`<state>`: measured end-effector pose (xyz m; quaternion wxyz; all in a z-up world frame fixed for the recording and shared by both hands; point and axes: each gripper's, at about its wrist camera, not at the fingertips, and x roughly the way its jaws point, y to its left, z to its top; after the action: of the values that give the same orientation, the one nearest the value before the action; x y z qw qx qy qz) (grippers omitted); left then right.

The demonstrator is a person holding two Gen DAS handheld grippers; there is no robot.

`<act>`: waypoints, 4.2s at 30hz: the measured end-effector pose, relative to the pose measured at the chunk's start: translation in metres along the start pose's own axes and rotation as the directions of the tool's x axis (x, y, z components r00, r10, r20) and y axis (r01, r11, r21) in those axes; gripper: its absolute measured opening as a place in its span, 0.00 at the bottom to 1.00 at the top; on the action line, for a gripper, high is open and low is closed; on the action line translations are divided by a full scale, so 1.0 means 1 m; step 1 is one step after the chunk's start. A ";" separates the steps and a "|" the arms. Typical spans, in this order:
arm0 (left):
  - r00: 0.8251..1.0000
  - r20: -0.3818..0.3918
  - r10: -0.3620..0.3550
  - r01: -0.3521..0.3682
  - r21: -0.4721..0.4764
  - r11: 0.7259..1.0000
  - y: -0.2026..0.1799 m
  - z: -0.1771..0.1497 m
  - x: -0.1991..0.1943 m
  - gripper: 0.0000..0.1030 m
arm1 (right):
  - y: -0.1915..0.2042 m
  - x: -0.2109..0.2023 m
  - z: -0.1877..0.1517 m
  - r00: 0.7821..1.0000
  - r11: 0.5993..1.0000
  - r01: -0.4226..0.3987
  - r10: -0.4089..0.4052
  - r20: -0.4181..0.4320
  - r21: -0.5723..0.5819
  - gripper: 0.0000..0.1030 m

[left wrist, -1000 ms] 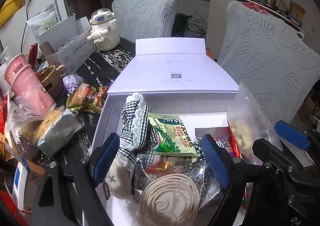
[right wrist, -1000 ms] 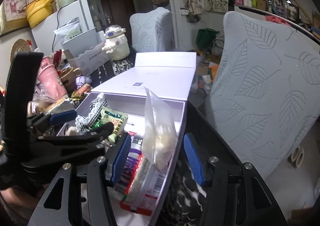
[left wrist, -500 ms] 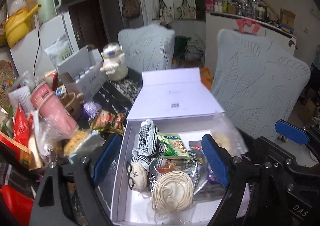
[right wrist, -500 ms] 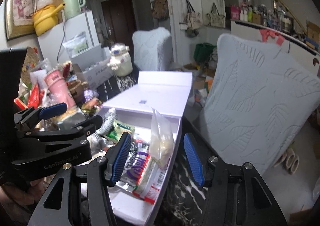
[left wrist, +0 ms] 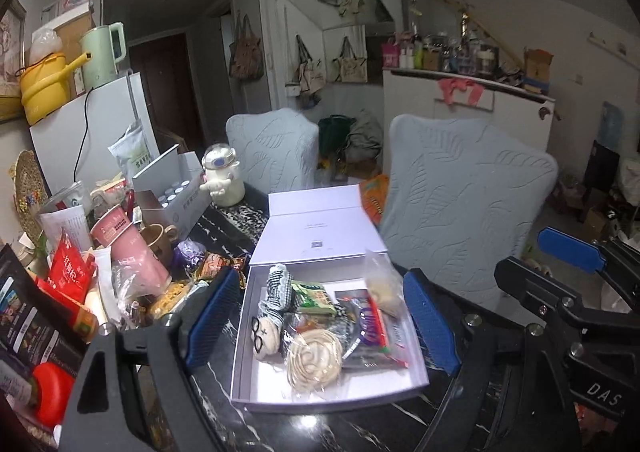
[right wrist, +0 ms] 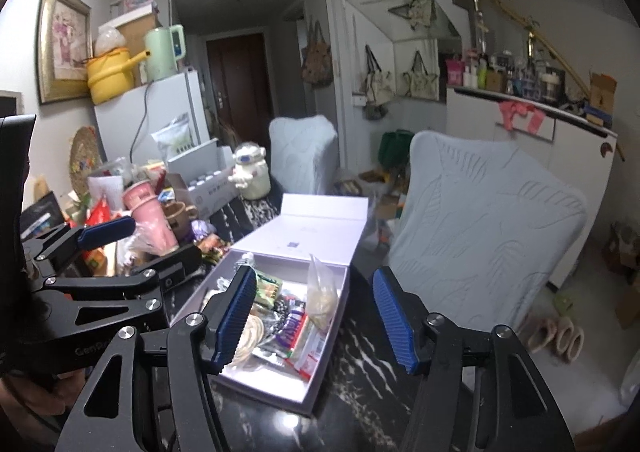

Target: Organize soft objects

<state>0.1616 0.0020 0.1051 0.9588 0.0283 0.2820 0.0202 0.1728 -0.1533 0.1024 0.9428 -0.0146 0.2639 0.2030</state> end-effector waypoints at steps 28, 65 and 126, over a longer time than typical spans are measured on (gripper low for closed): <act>0.999 0.023 -0.026 0.027 -0.043 0.999 -0.007 -0.081 -0.117 0.86 | 0.019 -0.118 -0.072 0.999 0.999 0.049 -0.050 0.019 0.023 0.81; 0.995 -0.057 -0.088 0.085 -0.048 0.995 -0.008 -0.132 -0.098 0.86 | 0.025 -0.105 -0.121 0.996 0.998 0.042 -0.039 -0.084 0.040 0.81; 0.988 -0.126 -0.088 0.088 -0.009 0.996 -0.026 -0.135 -0.097 0.86 | 0.017 -0.112 -0.129 0.990 0.993 0.096 -0.088 -0.112 0.073 0.81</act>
<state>0.0075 -0.0232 0.0424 0.9390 0.0128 0.3430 -0.0199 0.0154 -0.1966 0.0487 0.9353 -0.0009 0.3215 0.1478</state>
